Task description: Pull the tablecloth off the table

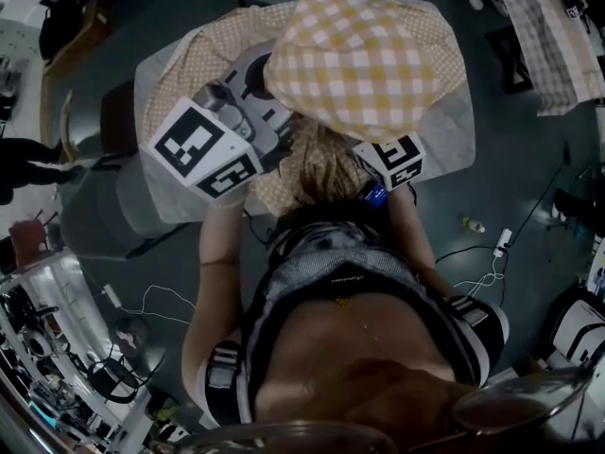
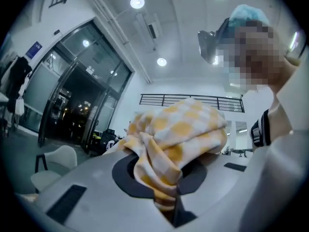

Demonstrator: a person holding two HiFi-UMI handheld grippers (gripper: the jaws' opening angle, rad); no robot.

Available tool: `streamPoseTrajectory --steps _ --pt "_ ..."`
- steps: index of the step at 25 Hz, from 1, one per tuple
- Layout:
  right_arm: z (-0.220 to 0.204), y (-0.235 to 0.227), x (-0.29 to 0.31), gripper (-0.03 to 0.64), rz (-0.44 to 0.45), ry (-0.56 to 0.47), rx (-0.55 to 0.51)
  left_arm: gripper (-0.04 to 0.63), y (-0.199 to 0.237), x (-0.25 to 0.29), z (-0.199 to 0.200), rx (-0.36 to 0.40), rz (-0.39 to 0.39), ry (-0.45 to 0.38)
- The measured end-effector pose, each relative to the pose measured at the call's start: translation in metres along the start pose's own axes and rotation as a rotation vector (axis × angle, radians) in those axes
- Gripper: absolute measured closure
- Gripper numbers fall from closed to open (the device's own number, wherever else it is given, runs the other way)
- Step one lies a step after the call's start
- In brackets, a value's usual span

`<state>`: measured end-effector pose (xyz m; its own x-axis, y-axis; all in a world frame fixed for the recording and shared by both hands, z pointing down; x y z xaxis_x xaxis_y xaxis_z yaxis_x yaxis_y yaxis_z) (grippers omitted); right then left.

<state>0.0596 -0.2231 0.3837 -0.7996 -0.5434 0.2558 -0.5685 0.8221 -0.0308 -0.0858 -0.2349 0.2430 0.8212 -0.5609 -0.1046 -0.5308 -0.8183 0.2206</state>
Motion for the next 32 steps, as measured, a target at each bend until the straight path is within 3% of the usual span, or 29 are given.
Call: streamPoseTrajectory --steps 1,2,4,6,10,15,17,20,25,29,32 --pt "-0.003 -0.004 -0.001 0.513 -0.002 -0.010 0.050 0.558 0.003 -0.004 -0.006 -0.037 -0.003 -0.009" --pt "-0.008 -0.009 -0.002 0.544 0.003 -0.036 0.123 0.557 0.007 -0.011 -0.012 -0.066 0.004 -0.018" --pt "-0.017 -0.022 -0.007 0.549 0.029 -0.116 0.303 0.557 0.014 -0.028 -0.026 -0.078 0.050 -0.014" --pt "-0.021 -0.036 -0.017 0.551 0.045 -0.207 0.450 0.554 0.021 -0.046 -0.046 -0.037 0.128 0.049" --pt "-0.020 -0.050 -0.026 0.551 0.071 -0.319 0.583 0.487 0.024 -0.071 -0.102 0.087 0.243 0.279" --pt "-0.012 -0.063 -0.039 0.551 0.127 -0.513 0.756 0.438 0.014 -0.081 -0.167 0.213 0.301 0.513" --pt "0.004 -0.070 -0.047 0.551 0.146 -0.577 0.742 0.405 0.011 -0.083 -0.197 0.223 0.308 0.627" --pt "0.031 -0.076 -0.052 0.551 0.175 -0.594 0.665 0.338 0.005 -0.090 -0.238 0.192 0.284 0.755" --pt "0.065 -0.075 -0.053 0.551 0.230 -0.641 0.602 0.295 -0.003 -0.101 -0.271 -0.010 0.258 0.770" --pt "0.084 -0.079 -0.054 0.551 0.225 -0.637 0.518 0.278 -0.004 -0.121 -0.294 -0.072 0.292 0.819" --pt "0.091 -0.081 -0.050 0.551 0.217 -0.600 0.456 0.240 0.000 -0.146 -0.306 -0.119 0.381 0.819"
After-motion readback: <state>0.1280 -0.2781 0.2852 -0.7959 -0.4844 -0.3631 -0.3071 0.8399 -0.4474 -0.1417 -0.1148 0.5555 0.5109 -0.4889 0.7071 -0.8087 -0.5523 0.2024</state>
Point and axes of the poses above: the fingertips, and each gripper's own axes: x forward along the fingers, y to its left, z out of its top, the point moved 9 cm from there along -x, backward along the fingers, and after that the axes turned 6 degrees about z, right-handed, at the moved point
